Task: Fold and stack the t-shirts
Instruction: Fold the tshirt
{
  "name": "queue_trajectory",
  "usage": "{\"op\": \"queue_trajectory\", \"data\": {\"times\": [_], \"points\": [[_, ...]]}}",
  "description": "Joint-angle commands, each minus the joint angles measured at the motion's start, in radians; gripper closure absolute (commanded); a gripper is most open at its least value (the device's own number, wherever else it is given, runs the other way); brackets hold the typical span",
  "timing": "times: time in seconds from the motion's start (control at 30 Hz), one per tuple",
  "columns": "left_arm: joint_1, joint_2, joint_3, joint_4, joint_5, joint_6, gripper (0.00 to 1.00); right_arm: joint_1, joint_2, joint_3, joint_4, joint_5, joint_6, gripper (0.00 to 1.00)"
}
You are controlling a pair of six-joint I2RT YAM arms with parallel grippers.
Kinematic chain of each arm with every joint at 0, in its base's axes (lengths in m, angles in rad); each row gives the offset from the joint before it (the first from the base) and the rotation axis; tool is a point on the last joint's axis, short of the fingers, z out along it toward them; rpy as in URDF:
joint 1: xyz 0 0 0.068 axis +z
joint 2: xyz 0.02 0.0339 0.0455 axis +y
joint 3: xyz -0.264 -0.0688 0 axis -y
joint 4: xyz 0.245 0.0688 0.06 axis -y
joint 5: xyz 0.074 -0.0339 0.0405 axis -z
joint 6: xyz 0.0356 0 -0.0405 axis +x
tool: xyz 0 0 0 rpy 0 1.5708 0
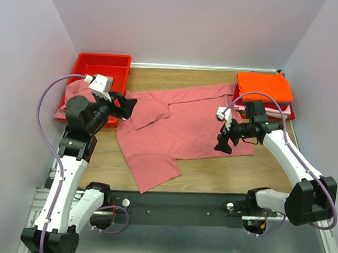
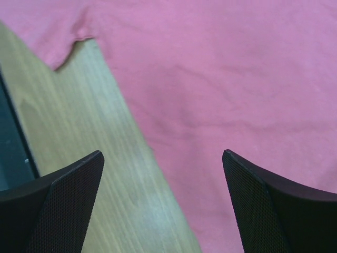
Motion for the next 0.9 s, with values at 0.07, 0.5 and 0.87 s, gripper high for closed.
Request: {"op": "queue_trajectory", "data": {"times": [0.07, 0.5, 0.87], "points": [[0.005, -0.047, -0.024, -0.056, 0.029, -0.049, 0.12, -0.003, 0.051, 0.007, -0.124, -0.219, -0.132, 0.00], [0.005, -0.064, -0.087, -0.149, 0.095, -0.115, 0.12, -0.001, 0.076, -0.046, -0.094, -0.161, -0.190, 0.00], [0.005, -0.056, -0.087, -0.169, 0.118, -0.124, 0.12, -0.018, 0.047, -0.088, -0.066, -0.150, -0.193, 0.00]]}}
